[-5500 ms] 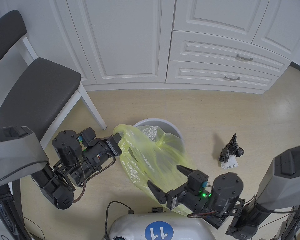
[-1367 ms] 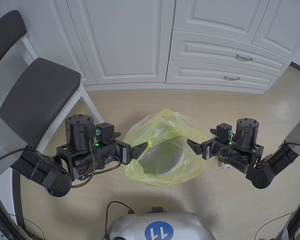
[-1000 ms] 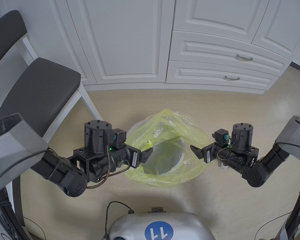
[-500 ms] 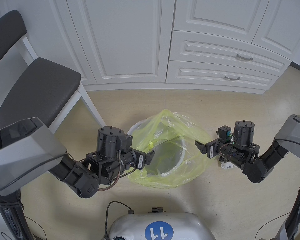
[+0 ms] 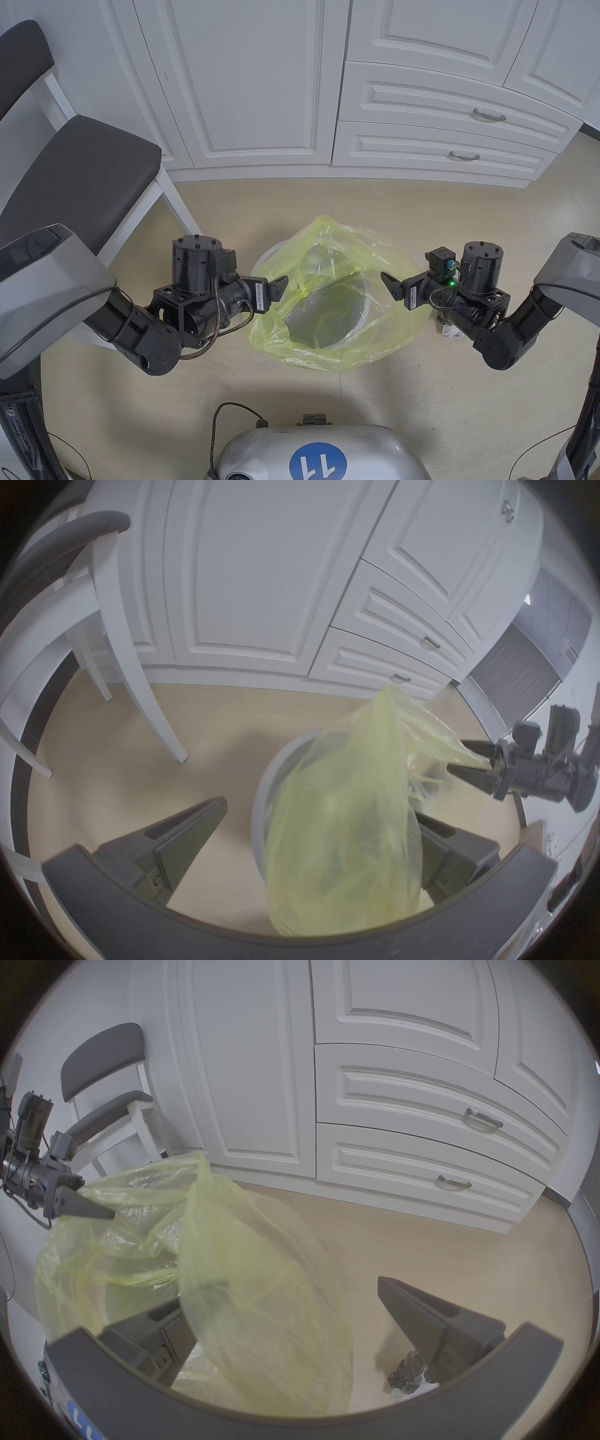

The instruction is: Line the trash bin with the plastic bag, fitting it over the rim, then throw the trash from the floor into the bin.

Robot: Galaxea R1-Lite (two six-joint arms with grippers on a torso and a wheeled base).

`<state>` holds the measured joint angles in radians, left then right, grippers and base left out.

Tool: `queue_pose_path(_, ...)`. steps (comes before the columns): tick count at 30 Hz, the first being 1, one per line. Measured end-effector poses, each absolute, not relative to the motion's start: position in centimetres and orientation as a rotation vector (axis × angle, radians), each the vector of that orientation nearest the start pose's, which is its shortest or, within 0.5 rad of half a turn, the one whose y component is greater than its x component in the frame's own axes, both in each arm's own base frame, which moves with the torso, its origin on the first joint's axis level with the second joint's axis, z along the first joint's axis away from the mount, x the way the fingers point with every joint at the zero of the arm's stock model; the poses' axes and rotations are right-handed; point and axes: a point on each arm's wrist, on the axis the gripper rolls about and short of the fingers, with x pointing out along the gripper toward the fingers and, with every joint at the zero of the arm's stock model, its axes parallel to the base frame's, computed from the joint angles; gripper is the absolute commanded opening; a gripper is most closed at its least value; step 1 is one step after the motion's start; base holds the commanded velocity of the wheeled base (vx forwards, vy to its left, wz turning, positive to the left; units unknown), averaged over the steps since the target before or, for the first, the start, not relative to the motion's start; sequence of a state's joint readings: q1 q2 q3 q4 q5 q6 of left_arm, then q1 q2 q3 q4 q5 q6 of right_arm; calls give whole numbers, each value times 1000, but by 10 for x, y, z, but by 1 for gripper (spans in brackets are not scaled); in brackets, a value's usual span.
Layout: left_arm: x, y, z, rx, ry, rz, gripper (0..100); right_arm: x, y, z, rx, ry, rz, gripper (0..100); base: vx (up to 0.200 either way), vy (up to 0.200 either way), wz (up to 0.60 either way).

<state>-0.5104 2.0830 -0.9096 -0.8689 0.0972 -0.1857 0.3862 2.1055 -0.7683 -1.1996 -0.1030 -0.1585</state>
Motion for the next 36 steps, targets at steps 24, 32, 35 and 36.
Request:
queue_pose_path(24,395,-174,107,-361,225,-237,100,428,157,82,66,-68,142,100,0,0,0)
queue_pose_path(32,413,-166,91,-392,215,-198,100,448,162,62,91,-79,136,100,0,0,0)
queue_pose_path(35,418,-161,83,-391,222,-183,100,452,164,55,91,-78,135,100,0,0,0)
queue_pose_path(36,420,-160,80,-391,225,-178,100,453,164,52,90,-73,134,100,0,0,0)
